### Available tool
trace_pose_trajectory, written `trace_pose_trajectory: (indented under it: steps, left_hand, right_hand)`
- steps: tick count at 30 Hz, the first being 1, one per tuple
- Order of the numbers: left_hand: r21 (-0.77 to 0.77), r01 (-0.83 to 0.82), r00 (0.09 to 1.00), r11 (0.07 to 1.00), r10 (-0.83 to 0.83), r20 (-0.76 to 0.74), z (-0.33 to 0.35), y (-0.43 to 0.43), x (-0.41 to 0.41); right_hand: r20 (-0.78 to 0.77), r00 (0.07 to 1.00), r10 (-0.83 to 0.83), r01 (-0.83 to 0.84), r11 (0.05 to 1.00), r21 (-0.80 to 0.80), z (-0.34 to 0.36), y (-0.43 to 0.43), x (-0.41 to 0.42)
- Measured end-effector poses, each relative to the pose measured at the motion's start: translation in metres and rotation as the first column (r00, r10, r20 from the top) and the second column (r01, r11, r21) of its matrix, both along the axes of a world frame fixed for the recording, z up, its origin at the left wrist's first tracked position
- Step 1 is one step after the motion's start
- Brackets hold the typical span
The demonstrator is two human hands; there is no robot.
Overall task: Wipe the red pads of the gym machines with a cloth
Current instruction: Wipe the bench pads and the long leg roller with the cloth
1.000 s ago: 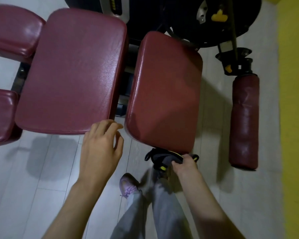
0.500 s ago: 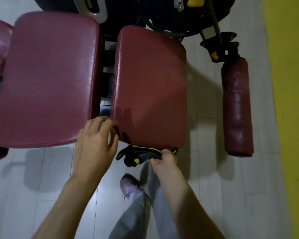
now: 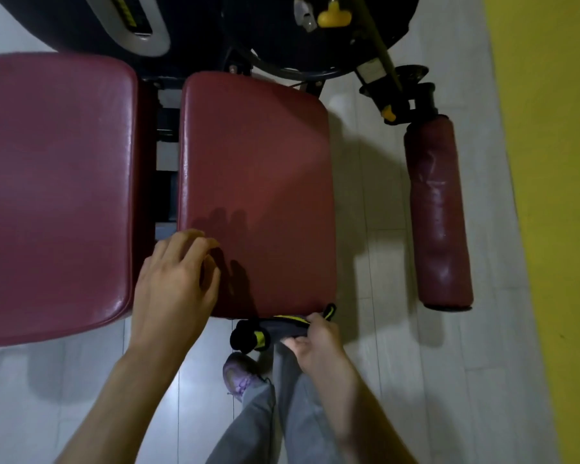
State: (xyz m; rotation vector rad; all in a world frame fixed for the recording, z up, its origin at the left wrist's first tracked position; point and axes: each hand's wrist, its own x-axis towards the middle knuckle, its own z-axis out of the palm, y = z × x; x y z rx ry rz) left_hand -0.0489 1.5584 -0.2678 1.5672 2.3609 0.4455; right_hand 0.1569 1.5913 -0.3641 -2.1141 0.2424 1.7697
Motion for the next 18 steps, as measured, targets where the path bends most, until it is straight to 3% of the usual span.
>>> trace_pose_trajectory:
  steps: [5,7,9,13,15,18]
  left_hand:
    - [-0.013,-0.010,0.999,1.000,0.010,-0.030,-0.001,0.024,-0.005]
    - [-0.024,-0.029,0.999,0.999,0.028,-0.040,-0.003,0.032,-0.007]
    - [-0.025,-0.052,0.998,0.998,0.051,-0.046,-0.005,0.041,-0.008]
    - [-0.048,-0.079,0.995,0.996,0.076,-0.064,-0.011,0.059,-0.013]
    - [-0.056,-0.096,0.993,0.994,0.091,-0.080,-0.012,0.068,-0.016]
    - [-0.049,-0.114,0.989,0.992,0.108,-0.102,-0.017,0.083,-0.020]
  right_hand:
    - [0.107,0.984,0.140,-0.143,0.990,0.014,-0.007,0.023,0.022]
    - [0.219,0.934,0.283,-0.304,0.950,0.071,-0.011,0.032,0.032]
    - [0.340,0.815,0.469,-0.527,0.844,0.099,-0.014,0.045,0.038]
    - [0.412,0.593,0.691,-0.769,0.639,0.035,-0.014,0.075,0.041]
    - [0.435,0.505,0.745,-0.836,0.548,0.031,-0.011,0.099,0.036]
    - [0.537,0.466,0.703,-0.866,0.486,0.116,-0.014,0.163,0.009]
